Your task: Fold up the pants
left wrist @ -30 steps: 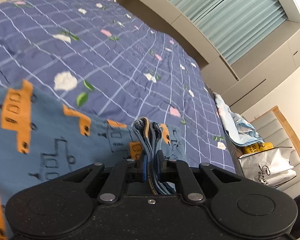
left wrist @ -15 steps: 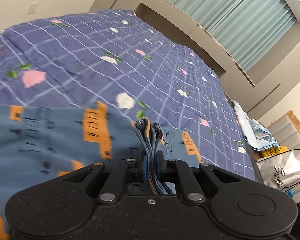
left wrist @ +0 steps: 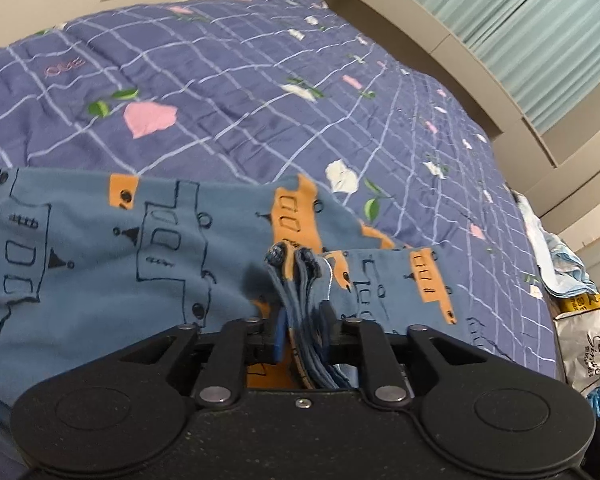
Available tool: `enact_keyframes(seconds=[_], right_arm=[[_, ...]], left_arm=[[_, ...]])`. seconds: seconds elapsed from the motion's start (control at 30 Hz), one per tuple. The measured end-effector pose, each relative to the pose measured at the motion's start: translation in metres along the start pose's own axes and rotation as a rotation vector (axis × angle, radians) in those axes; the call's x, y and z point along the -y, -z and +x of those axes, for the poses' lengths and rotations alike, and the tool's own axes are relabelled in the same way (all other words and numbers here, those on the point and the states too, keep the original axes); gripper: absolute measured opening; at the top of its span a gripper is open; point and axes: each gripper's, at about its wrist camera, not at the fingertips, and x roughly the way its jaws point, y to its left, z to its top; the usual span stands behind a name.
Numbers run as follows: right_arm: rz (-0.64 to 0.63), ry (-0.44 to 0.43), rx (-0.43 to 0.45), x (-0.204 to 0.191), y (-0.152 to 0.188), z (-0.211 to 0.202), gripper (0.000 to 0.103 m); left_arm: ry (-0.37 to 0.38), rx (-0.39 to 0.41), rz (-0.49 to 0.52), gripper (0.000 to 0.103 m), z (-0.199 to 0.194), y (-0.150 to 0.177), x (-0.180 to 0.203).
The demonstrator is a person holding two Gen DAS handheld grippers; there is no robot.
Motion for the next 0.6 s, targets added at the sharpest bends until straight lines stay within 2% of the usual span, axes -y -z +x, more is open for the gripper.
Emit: enact_keyframes(seconds=[0.03,0.07,0.13,0.17,0.2,0.23,0.27,0.33,0.43,0.5,0.6], right_arm=[[0.003,-0.002,-0.005,0.001,0.001,0.002,0.019],[0.005,-0.003,-0.008,0.002,0.002,0.001,0.024],[0.008,-0.003,-0.009,0.006,0.005,0.000,0.046],[0.005,0.002,-0.008,0.007,0.006,0.000,0.052],[0.003,0.012,-0.008,0.009,0.007,-0.001,0.064],[0.006,0.029,-0.005,0.012,0.009,-0.005,0.077],[0.015,0.048,0.003,0.017,0.012,-0.009,0.082],[0.044,0.085,0.015,0.030,0.016,-0.016,0.096],[0.102,0.173,0.018,0.060,0.025,-0.019,0.103],[0.138,0.228,0.000,0.080,0.028,-0.015,0.103],[0.202,0.282,-0.010,0.111,0.029,-0.003,0.103]], left_arm=[[-0.002,-0.007,-0.013,0.032,0.001,0.000,-0.002],[0.000,-0.007,-0.022,0.042,0.001,0.000,-0.003],[-0.003,0.009,-0.028,0.050,-0.001,-0.001,-0.004],[-0.009,0.018,-0.027,0.056,-0.002,-0.002,-0.004],[-0.016,0.029,-0.027,0.066,-0.002,-0.002,-0.004],[-0.022,0.042,-0.026,0.071,-0.003,-0.002,-0.003],[-0.029,0.051,-0.024,0.078,-0.002,-0.002,-0.003],[-0.041,0.058,-0.002,0.081,0.001,-0.001,0.001],[-0.069,0.074,0.044,0.086,0.007,0.002,0.008],[-0.076,0.082,0.073,0.092,0.011,0.004,0.012],[-0.100,0.089,0.114,0.096,0.016,0.007,0.018]])
